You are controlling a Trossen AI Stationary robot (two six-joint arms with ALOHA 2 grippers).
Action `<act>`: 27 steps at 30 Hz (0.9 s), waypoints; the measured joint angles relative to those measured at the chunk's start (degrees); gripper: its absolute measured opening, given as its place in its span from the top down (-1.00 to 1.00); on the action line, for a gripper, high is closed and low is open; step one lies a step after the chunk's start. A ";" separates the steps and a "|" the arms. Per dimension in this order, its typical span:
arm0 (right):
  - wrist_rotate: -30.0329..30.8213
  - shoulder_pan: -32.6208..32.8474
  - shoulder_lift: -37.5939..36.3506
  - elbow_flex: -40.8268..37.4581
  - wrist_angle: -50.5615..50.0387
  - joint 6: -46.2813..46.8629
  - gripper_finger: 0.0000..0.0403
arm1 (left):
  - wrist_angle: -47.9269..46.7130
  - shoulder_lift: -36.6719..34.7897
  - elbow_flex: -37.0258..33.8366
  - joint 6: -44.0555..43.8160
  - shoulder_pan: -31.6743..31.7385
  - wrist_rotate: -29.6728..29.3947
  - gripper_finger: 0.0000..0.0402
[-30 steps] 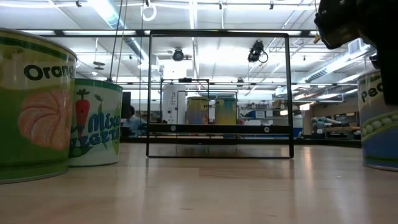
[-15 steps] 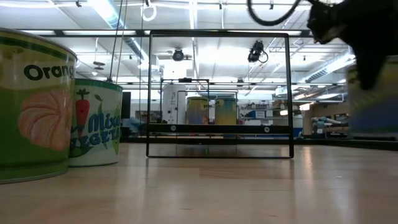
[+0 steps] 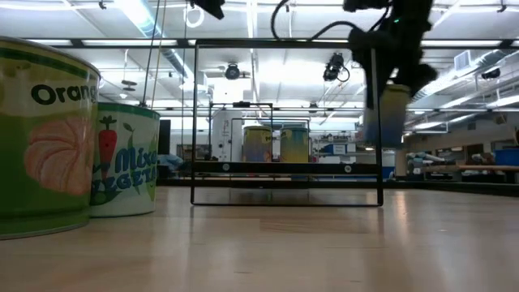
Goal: Pick and place cans onto a shelf
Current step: Put the canned peas on the shelf
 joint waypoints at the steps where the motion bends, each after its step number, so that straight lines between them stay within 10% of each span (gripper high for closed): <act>1: -0.80 -1.42 0.02 0.00 2.01 -1.24 -0.64 | 0.48 0.04 0.00 -0.12 0.99 -0.26 -0.42; 27: -2.47 -7.47 13.09 13.58 13.64 -18.62 -0.65 | 10.32 3.45 -0.02 -1.83 15.11 -2.11 -0.42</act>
